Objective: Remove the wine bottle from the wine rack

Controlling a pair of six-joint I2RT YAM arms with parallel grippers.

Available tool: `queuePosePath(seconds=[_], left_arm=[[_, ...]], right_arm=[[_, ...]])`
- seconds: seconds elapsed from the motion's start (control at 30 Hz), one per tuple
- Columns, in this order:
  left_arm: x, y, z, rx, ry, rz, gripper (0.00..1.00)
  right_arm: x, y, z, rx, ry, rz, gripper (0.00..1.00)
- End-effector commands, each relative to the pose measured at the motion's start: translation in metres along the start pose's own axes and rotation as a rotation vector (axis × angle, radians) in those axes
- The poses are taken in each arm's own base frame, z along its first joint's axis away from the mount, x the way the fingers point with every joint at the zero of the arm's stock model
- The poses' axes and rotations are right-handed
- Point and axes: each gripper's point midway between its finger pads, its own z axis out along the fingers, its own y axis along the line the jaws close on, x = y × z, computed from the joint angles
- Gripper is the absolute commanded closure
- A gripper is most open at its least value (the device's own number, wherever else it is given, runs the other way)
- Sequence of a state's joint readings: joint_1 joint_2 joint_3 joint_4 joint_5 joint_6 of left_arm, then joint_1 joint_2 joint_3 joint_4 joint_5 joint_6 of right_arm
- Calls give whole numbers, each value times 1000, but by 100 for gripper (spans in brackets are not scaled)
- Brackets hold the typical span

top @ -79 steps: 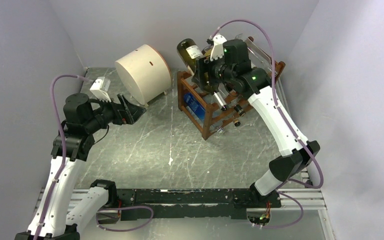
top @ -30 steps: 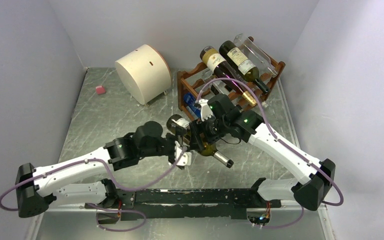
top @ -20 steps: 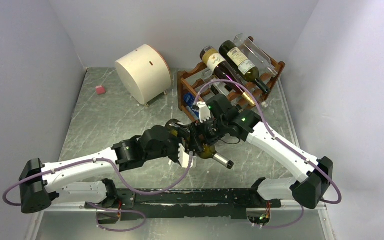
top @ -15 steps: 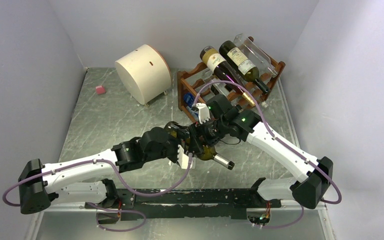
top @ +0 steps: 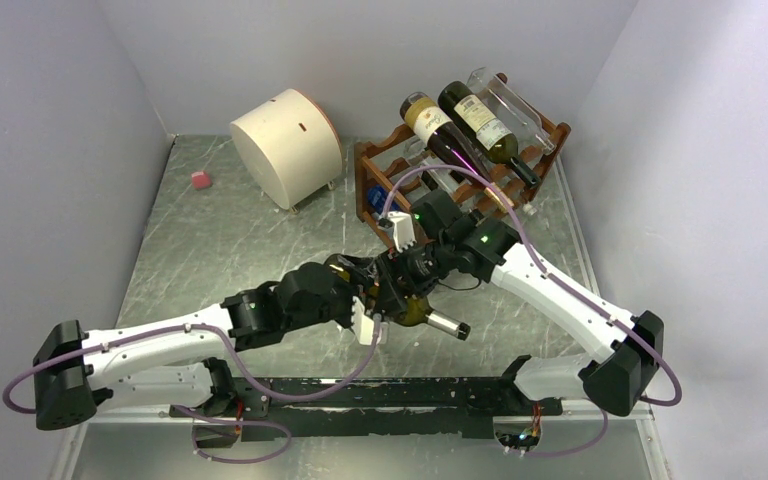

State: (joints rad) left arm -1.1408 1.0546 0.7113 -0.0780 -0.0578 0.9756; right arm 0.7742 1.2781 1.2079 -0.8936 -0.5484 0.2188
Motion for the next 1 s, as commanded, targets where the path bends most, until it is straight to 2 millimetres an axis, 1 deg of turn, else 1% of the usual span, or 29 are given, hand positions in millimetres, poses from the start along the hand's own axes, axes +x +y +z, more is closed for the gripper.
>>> queuePosePath(seconds=[0.0,0.03,0.07,0.17,0.23,0.27,0.3,0.37,0.47,0.6,0.67,0.73,0.83,0.9,0.97], left_arm=[[4,22,-13,-121,20,-95,70],[4,24,-15,-132,18,-105,86],[3,26,-17,-145,12,-117,92],[-1,31,-24,-182,-21,-145,93],[-2,34,-28,-200,-26,-154,93],[-1,34,-28,-203,-23,-157,93],[-1,35,-28,-204,-20,-161,93],[0,35,-27,-206,-10,-175,93],[0,38,-26,-222,-9,-208,93],[2,52,-28,-307,-7,-298,93],[3,55,-30,-327,-10,-323,93],[2,60,-33,-359,-27,-361,93],[-2,71,-40,-403,-58,-420,93],[-4,76,-44,-428,-80,-474,93],[-4,77,-46,-436,-100,-543,93]], right_arm=[[-30,16,-17,-21,-129,-93,60],[-32,14,-19,-5,-142,-94,52],[-34,12,-22,18,-156,-94,45],[-40,-1,-31,120,-195,-86,27],[-45,-5,-40,168,-224,-87,10],[-47,-5,-43,180,-237,-90,6],[-49,-4,-48,187,-252,-97,4],[-52,-3,-55,202,-277,-104,1],[-58,-4,-70,253,-324,-103,0],[-73,-10,-101,362,-471,-69,0],[-81,-12,-117,399,-560,-43,0],[-85,-19,-133,459,-638,-2,0],[-85,-33,-155,557,-749,79,0],[-87,-32,-166,559,-823,109,0],[-88,-26,-175,530,-887,112,0]])
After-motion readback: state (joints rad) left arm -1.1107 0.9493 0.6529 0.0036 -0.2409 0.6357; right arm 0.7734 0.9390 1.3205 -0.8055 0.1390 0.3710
